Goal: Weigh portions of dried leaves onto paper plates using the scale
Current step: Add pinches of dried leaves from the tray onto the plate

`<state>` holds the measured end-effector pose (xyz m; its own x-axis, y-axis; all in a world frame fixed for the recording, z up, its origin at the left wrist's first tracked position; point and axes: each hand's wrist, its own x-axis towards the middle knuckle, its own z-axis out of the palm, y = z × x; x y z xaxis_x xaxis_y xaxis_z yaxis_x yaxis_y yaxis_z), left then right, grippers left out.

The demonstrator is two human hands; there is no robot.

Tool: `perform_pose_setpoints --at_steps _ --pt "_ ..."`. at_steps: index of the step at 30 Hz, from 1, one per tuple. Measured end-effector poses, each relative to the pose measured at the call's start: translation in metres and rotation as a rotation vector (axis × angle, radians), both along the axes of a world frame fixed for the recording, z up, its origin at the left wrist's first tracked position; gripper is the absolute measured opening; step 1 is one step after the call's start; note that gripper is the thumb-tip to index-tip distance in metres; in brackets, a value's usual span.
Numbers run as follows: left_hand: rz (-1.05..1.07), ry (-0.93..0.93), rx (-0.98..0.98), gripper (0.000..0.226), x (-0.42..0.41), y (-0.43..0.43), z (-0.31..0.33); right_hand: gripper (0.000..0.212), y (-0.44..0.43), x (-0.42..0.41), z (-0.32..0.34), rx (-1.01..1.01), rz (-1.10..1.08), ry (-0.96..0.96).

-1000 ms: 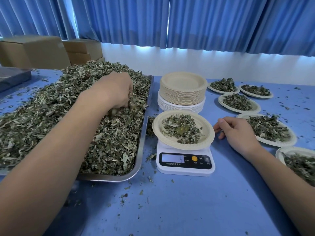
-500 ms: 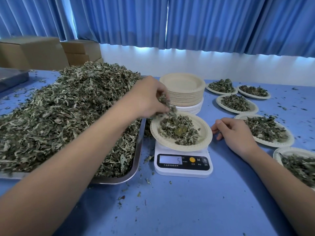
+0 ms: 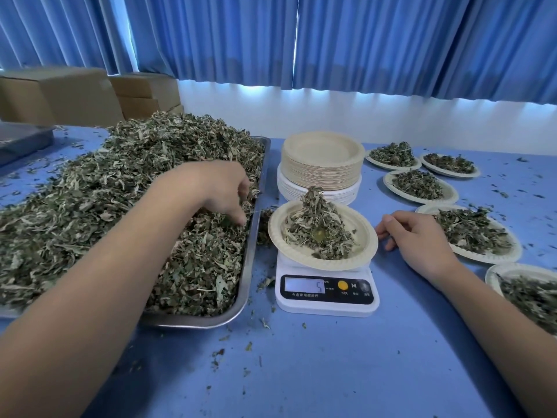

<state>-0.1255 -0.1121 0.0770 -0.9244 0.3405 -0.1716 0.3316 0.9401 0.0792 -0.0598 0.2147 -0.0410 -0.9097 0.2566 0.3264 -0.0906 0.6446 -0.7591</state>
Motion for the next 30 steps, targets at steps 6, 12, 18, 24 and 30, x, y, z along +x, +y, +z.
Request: perform_pose_setpoints --at_steps 6,12,18,24,30 --pt "-0.003 -0.089 -0.183 0.043 -0.008 -0.002 -0.016 0.036 -0.001 0.000 0.001 0.009 -0.002 -0.004" --pt "0.054 -0.035 -0.066 0.006 -0.013 -0.011 -0.009 0.036 0.001 0.001 0.001 0.007 0.002 0.008" --pt "0.073 0.030 -0.052 0.017 -0.009 -0.016 0.001 0.036 0.001 0.000 0.000 0.011 0.001 0.004" --pt "-0.006 0.150 0.314 0.015 0.003 0.002 0.003 0.036 -0.005 0.006 0.009 -0.057 0.013 0.003" --pt "-0.111 0.148 0.281 0.028 0.015 0.040 -0.024 0.020 -0.018 0.018 0.021 -0.310 0.158 -0.138"
